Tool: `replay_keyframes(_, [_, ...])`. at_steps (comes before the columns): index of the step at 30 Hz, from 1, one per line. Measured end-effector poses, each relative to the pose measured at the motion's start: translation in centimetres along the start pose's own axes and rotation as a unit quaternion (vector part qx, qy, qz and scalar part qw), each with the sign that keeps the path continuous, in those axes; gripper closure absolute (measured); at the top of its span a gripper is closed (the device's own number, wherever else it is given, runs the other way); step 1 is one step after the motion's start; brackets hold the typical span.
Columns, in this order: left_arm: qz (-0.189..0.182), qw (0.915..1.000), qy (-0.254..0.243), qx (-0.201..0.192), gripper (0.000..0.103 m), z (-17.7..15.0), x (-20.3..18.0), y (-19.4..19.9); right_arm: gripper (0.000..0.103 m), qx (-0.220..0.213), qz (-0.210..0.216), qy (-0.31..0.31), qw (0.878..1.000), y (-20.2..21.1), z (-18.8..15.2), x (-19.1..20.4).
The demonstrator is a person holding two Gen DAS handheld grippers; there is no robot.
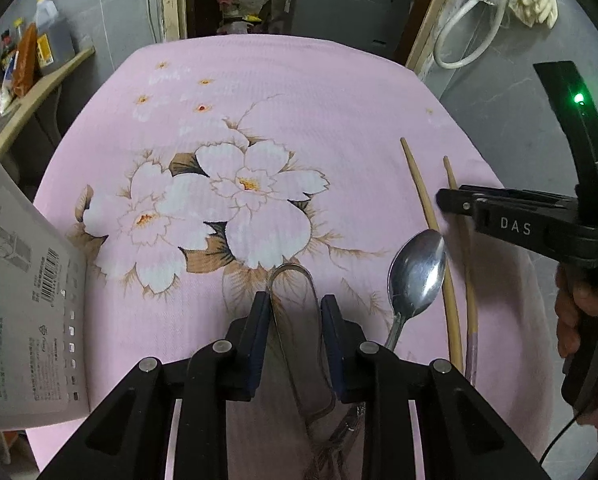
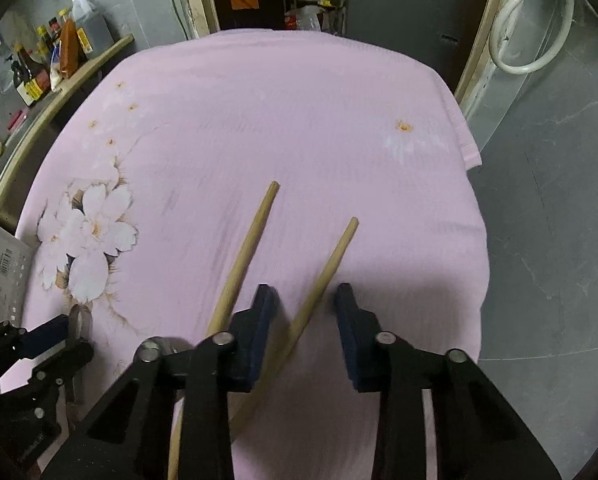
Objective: Organize utensils
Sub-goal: 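Close the left tool on the silver tongs while the right tool grasps a wooden chopstick, then lift and carry the tongs and chopstick in both tools over the caddy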
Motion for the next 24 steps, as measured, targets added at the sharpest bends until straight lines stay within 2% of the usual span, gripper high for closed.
replay_keyframes(4, [-0.016, 0.9997, 0.018, -0.007, 0.079, -0.2, 0.2, 0.4, 0.094, 0.002, 0.062, -0.062, 0.996, -0.1, -1.2, -1.6])
replay_keyframes(5, [-0.018, 0.9996, 0.02, -0.008, 0.079, -0.2, 0.3, 0.5, 0.094, 0.005, 0.091, -0.089, 0.992, -0.1, -1.4, -2.4])
replay_keyframes(7, [-0.023, 0.9994, 0.021, -0.013, 0.079, -0.4, 0.3, 0.9, 0.095, -0.001, 0.118, -0.117, 0.986, 0.3, -1.9, -3.3])
replay_keyframes(16, [-0.042, 0.9972, 0.005, -0.062, 0.08, 0.2, -0.9, 4.6, 0.096, -0.085, 0.167, -0.148, 0.971, 5.5, -2.2, -5.0])
replay_keyframes(24, [-0.05, 0.9931, -0.021, -0.105, 0.08, 1.0, -2.0, 8.1, 0.097, -0.183, 0.163, -0.1, 0.964, 11.3, -2.7, -5.1])
Point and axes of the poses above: each gripper's, at about its wrist camera, not at the fingertips, and y roughly against the way its jaws point, x to its left, z to its top, the point moved 2 cm from there along -y, roughly the way its jaws point, and after that the axes turned 11 degrees about -z, right-handed, at the moved point
